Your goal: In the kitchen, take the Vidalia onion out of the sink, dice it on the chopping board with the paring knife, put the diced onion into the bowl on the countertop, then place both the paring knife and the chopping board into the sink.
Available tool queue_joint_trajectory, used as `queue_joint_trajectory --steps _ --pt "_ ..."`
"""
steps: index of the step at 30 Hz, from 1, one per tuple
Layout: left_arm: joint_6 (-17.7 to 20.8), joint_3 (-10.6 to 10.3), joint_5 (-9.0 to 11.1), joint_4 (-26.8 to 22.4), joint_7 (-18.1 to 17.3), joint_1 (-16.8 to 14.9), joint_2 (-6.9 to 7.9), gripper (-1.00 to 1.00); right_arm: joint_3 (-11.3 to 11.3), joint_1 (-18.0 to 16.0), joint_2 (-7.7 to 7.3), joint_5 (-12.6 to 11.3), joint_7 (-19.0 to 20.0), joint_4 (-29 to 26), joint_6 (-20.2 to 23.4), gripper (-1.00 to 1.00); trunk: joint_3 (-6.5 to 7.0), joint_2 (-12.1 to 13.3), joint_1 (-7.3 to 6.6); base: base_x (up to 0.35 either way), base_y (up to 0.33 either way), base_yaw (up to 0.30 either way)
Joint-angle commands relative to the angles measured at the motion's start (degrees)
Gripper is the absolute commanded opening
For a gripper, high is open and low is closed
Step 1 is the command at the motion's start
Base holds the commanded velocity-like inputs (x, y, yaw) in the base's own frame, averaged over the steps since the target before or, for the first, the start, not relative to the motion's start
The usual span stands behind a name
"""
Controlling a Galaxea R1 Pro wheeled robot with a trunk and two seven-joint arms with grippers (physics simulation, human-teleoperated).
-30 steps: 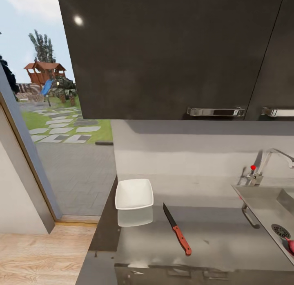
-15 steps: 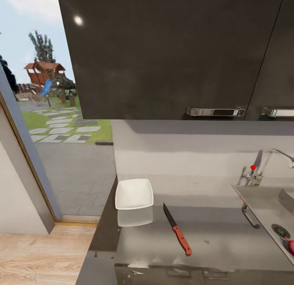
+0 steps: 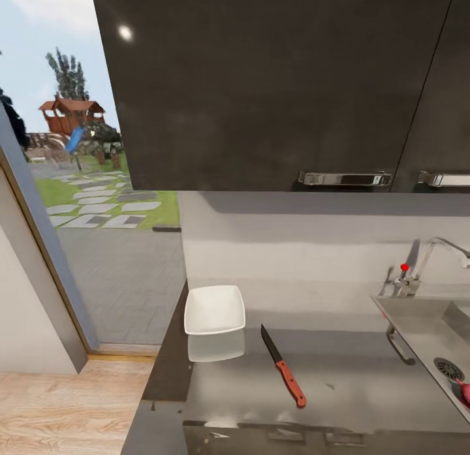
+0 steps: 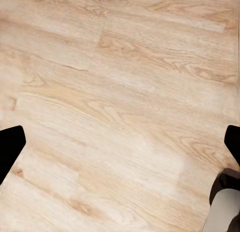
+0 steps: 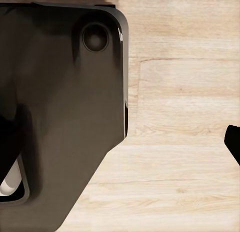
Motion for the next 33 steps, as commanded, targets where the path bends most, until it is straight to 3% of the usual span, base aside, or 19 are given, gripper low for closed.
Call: queue_joint_trajectory --steps 1,2,3,5,7,10,13,19,20,25,29,31,32,33 --pt "1.61 -0.01 0.15 -1.85 0.14 0.01 0.10 1.00 -0.02 -0.03 0.00 -0.06 -0.01 0.06 -0.20 1.00 -0.09 -0.09 0.03 0.000 0.000 0.000" --pt "2.69 -0.01 0.15 -3.39 0.13 0.01 0.19 1.00 -0.02 -0.03 0.00 -0.06 -0.01 0.06 -0.21 1.00 -0.09 -0.09 0.03 0.000 0.000 0.000" --pt "7.01 0.00 0.15 -10.80 0.21 0.01 0.42 1.00 -0.02 -0.03 0.00 -0.05 -0.01 0.06 -0.20 1.00 -0.09 -0.09 0.03 0.000 0.000 0.000" --pt "8.81 0.00 0.15 -13.70 0.26 -0.01 0.54 1.00 -0.02 -0.03 0.00 -0.05 -0.01 0.06 -0.22 1.00 -0.09 -0.09 0.03 0.000 0.000 0.000" --pt "14.54 0.06 0.15 -20.62 0.31 -0.28 0.94 1.00 -0.02 -0.03 0.00 -0.04 -0.01 0.07 -0.20 1.00 -0.09 -0.09 0.03 0.000 0.000 0.000" --pt "20.59 0.08 0.15 -26.67 0.27 -2.28 1.54 1.00 -0.02 -0.03 0.00 -0.05 -0.02 0.06 -0.19 1.00 -0.09 -0.09 0.03 0.000 0.000 0.000" --pt "27.25 0.03 0.15 -30.10 0.18 -9.15 1.91 1.00 -0.02 -0.03 0.00 -0.05 -0.01 0.06 -0.19 1.00 -0.09 -0.09 0.03 0.000 0.000 0.000" --pt "34.58 -0.04 0.10 -30.86 0.04 -20.12 1.91 1.00 -0.02 -0.03 0.00 -0.04 -0.01 0.07 -0.19 1.00 -0.09 -0.09 0.03 0.000 0.000 0.000" --pt "35.86 -0.07 0.10 -30.82 0.05 -23.42 1.92 1.00 -0.02 -0.03 0.00 -0.04 -0.03 0.06 -0.18 1.00 -0.09 -0.09 0.03 0.000 0.000 0.000" --pt "37.24 -0.30 0.07 -29.10 0.06 -30.83 1.75 1.00 -0.02 -0.03 0.00 -0.04 -0.01 0.06 -0.19 1.00 -0.09 -0.09 0.03 0.000 0.000 0.000" --pt "37.59 -3.02 0.04 -21.87 0.01 -39.62 0.56 1.00 -0.02 -0.03 0.00 -0.04 -0.03 0.06 -0.22 1.00 -0.09 -0.09 0.03 0.000 0.000 0.000" --pt "37.60 -4.42 0.05 -18.90 0.00 -42.46 -0.05 1.00 -0.02 -0.03 0.00 -0.04 -0.02 0.06 -0.20 1.00 -0.09 -0.09 0.03 0.000 0.000 0.000" --pt "37.61 -6.38 0.05 -14.13 -0.01 -46.52 -1.26 1.00 -0.02 -0.03 0.00 -0.04 -0.01 0.06 -0.21 1.00 -0.09 -0.09 0.03 0.000 0.000 0.000" --pt "37.59 -6.90 0.05 -12.53 -0.01 -47.81 -1.82 1.00 -0.02 -0.03 0.00 -0.04 -0.01 0.08 -0.20 1.00 -0.09 -0.09 0.03 0.000 0.000 0.000"
